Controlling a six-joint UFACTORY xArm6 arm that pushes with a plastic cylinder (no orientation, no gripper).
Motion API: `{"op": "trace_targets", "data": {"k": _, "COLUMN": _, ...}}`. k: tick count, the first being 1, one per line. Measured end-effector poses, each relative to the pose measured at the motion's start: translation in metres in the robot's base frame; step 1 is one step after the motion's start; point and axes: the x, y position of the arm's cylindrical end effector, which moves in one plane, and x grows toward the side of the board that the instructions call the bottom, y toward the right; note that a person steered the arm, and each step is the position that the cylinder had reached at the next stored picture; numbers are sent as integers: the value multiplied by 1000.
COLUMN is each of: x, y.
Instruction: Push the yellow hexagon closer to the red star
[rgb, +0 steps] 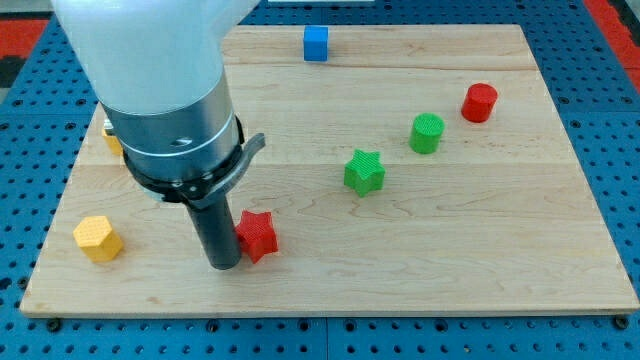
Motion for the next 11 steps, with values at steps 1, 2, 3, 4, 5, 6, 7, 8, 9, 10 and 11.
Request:
{"op": "trace_targets", "data": {"k": 1, "x": 45, "y": -29}}
{"op": "trace_targets", "data": {"k": 2, "x": 51, "y": -99}}
{"op": "trace_targets", "data": {"k": 3, "x": 20, "y": -136}}
{"op": "trace_targets", "data": {"k": 4, "x": -6, "y": -120}}
{"op": "trace_targets", "data": {"k": 5, "x": -21, "y": -108}}
{"op": "trace_targets", "data": {"k": 6, "x": -19, "y": -136}}
{"op": "trace_targets", "data": {"k": 7, "x": -15, "y": -163}}
{"op": "trace_targets", "data": {"k": 8, "x": -42, "y": -130}}
{"op": "trace_targets", "data": {"k": 9, "x": -53, "y": -83}}
{"op": "trace_targets", "data": {"k": 10, "x": -50, "y": -103}}
{"op": "trace_targets", "data": {"k": 11, "x": -63, "y": -157}}
